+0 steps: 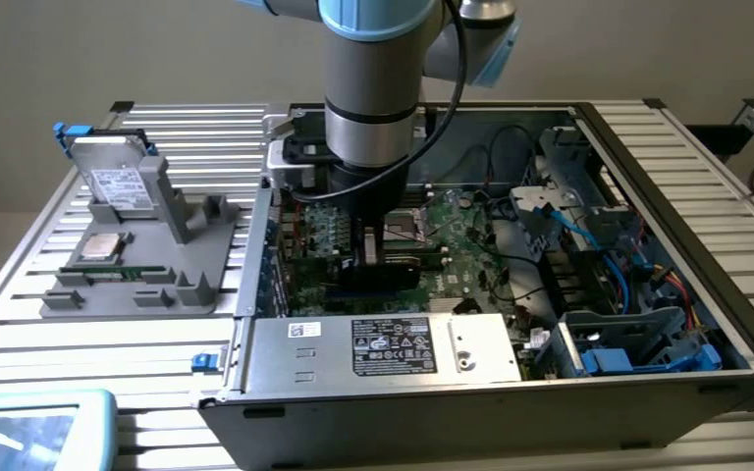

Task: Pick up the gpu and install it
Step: 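Insert the gpu into the slot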

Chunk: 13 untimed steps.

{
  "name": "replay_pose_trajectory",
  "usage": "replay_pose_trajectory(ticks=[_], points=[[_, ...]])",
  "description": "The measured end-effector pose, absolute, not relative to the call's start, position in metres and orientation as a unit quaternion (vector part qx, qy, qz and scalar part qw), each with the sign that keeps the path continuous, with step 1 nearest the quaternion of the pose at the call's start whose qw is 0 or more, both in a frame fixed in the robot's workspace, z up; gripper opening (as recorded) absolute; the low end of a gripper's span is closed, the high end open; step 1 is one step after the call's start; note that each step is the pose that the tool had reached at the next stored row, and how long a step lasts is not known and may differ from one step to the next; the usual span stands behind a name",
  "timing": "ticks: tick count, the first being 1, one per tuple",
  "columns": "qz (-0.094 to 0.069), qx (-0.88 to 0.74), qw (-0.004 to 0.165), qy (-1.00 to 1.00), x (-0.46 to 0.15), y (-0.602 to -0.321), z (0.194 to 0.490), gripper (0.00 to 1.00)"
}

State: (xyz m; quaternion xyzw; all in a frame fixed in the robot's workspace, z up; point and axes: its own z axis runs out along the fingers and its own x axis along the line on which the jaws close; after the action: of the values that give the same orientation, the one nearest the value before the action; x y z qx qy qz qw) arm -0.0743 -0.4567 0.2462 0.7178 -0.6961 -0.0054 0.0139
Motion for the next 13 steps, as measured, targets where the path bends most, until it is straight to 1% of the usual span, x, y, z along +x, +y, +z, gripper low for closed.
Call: replay_pose_trajectory(ticks=[13], points=[[-0.005,0.721,0.014,-0.693,-0.0743,-0.4567,0.2457,0.27]])
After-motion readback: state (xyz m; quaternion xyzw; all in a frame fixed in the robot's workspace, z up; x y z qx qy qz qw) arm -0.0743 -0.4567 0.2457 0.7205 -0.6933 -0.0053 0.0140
